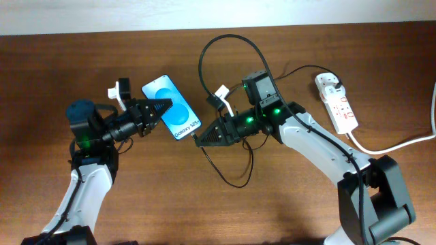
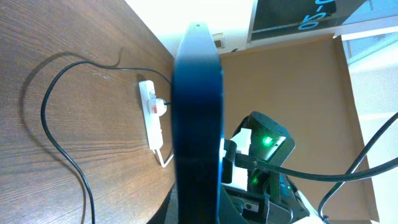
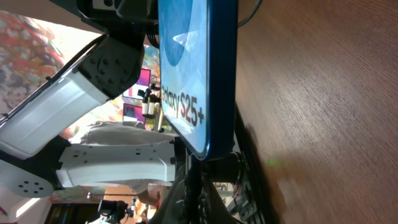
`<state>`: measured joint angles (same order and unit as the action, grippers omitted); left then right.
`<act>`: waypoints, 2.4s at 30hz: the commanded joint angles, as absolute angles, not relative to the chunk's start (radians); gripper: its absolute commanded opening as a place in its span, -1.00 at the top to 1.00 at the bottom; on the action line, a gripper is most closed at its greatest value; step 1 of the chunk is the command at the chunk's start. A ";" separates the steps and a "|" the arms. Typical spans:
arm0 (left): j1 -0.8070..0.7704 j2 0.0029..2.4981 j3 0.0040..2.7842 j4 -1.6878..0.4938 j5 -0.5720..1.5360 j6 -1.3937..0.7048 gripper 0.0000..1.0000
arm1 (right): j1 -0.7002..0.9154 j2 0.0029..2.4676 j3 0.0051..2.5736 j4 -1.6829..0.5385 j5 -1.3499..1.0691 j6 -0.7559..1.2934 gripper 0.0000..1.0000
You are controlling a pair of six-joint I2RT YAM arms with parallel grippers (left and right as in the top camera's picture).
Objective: Plug charger to phone and switch on socket
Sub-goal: 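Press the cable plug further into the port while left gripper holds phone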
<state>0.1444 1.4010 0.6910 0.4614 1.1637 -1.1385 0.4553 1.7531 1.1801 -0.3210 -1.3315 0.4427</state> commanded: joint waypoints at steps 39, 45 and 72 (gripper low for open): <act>0.144 1.393 0.703 0.471 1.200 -1.139 1.00 | 0.478 1.740 1.190 -0.289 -1.375 0.559 0.91; 0.144 1.393 0.703 0.471 1.209 -1.139 1.00 | 0.477 1.740 1.190 -0.306 -1.346 0.567 0.91; 0.144 1.393 0.703 0.471 1.273 -1.128 1.00 | 0.476 1.740 1.190 -0.263 -1.345 0.556 0.92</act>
<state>0.1478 1.4010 0.6910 0.4618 1.1816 -1.1381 0.4721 1.7531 1.1801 -0.2783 -1.3628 0.5690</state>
